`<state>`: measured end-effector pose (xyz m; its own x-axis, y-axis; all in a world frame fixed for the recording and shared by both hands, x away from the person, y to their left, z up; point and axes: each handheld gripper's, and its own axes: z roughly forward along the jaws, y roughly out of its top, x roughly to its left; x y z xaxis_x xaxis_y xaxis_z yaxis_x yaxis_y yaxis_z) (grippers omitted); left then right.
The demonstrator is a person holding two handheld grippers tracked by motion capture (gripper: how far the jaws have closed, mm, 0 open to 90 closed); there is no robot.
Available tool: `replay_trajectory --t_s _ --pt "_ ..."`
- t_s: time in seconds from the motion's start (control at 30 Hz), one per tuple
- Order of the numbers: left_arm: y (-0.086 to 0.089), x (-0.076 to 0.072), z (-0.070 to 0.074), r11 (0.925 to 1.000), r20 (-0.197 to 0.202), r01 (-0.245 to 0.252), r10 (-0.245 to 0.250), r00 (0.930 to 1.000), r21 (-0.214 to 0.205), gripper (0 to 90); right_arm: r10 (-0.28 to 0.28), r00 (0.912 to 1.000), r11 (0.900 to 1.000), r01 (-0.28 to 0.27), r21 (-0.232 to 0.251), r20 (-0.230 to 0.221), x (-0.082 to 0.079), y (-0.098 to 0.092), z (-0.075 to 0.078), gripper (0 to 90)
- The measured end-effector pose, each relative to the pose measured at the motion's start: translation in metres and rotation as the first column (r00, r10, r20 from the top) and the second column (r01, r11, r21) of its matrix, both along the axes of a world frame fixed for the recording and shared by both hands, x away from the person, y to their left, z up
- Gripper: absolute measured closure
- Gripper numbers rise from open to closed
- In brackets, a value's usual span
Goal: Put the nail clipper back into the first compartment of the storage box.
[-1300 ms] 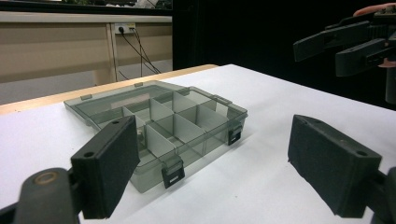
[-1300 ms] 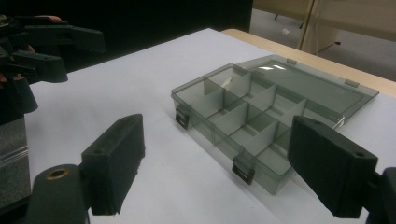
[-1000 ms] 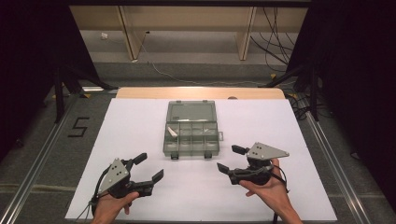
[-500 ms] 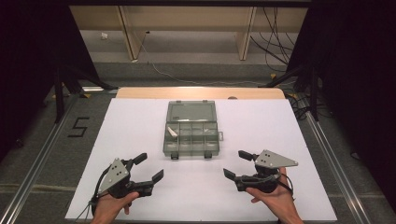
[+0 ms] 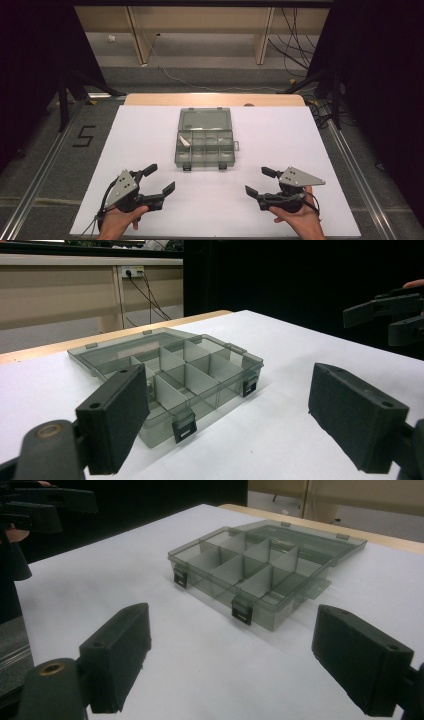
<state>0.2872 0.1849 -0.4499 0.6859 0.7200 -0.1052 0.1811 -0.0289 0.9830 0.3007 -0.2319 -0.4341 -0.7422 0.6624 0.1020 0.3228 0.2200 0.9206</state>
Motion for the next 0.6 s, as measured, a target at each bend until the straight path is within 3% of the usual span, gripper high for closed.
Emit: replay_trajectory --t_s 0.17,0.2,0.27,0.3,0.4,0.5,0.57,0.6 --pt "0.0001 0.0003 0.0 1.0 0.002 0.003 -0.003 1.0 0.001 16.1 -0.009 1.0 0.9999 0.009 -0.004 0.002 -0.0021 -0.0026 -0.0019 16.8" --pt "0.0001 0.0003 -0.0001 1.0 0.001 0.002 -0.002 1.0 0.001 16.1 -0.011 0.9997 0.9998 0.011 -0.015 -0.022 -0.0039 -0.0034 -0.0008 16.8" --pt "0.0001 0.0 -0.0001 1.0 -0.001 -0.003 0.002 1.0 -0.001 16.1 -0.013 0.9999 0.9998 0.013 -0.016 -0.009 -0.0043 -0.0036 -0.0022 16.8" --pt "0.0 -0.0001 -0.0002 1.0 -0.001 -0.002 0.002 1.0 -0.001 16.1 -0.011 0.9999 0.9999 0.011 0.006 -0.002 -0.0042 -0.0019 -0.0034 16.8" --pt "0.0003 -0.0003 -0.0001 1.0 -0.001 -0.002 0.002 1.0 0.0 16.1 -0.004 0.9999 0.9997 0.004 -0.024 -0.01 -0.0068 -0.0031 -0.0025 16.7" --pt "0.0003 -0.0005 0.0 1.0 -0.002 -0.004 0.004 1.0 -0.002 16.1 0.008 0.9999 1.0 -0.008 -0.006 0.008 -0.0064 -0.0009 -0.0044 16.7" --pt "0.0004 -0.0003 -0.0001 1.0 -0.001 -0.003 0.003 1.0 0.0 16.1 -0.005 0.9999 0.9996 0.004 -0.027 -0.011 -0.0077 -0.0019 -0.0033 16.6" --pt "0.0002 -0.0002 -0.0002 1.0 -0.001 -0.002 0.002 1.0 0.0 16.1 -0.002 0.9999 0.9997 0.002 -0.026 0.01 -0.0065 -0.0023 -0.0039 16.6"
